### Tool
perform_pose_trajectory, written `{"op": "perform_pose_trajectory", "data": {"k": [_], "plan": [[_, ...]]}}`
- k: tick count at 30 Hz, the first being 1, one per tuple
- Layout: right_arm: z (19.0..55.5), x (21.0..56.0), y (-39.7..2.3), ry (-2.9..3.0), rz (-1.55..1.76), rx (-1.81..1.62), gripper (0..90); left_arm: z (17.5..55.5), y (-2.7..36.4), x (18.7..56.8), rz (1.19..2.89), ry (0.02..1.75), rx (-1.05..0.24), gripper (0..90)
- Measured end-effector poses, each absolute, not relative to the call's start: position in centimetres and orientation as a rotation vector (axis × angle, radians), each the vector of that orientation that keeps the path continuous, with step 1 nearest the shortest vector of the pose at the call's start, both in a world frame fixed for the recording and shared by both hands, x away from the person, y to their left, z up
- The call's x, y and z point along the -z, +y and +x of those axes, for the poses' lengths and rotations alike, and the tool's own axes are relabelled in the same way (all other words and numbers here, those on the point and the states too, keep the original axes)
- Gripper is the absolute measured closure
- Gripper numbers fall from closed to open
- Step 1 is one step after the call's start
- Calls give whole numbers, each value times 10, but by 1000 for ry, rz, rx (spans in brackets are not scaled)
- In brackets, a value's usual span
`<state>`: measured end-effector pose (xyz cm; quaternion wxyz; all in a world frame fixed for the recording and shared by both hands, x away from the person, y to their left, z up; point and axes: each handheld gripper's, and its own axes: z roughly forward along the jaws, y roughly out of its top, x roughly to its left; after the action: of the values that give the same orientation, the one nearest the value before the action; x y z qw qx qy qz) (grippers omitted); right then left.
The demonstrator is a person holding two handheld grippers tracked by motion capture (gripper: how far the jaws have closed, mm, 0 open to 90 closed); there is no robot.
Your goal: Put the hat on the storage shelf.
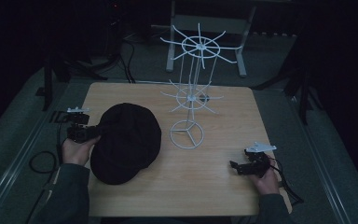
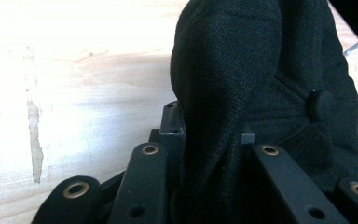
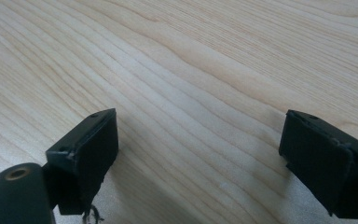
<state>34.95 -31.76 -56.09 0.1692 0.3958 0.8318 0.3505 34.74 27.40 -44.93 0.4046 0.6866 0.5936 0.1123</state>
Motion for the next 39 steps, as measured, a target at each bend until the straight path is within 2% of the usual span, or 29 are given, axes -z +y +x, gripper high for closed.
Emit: {"op": "perform_pose_trajectory", "data": {"k": [39], "plan": [[350,561,-318,2364,1122,-997,116,335,288,402,1622,1300,-252,755]]}}
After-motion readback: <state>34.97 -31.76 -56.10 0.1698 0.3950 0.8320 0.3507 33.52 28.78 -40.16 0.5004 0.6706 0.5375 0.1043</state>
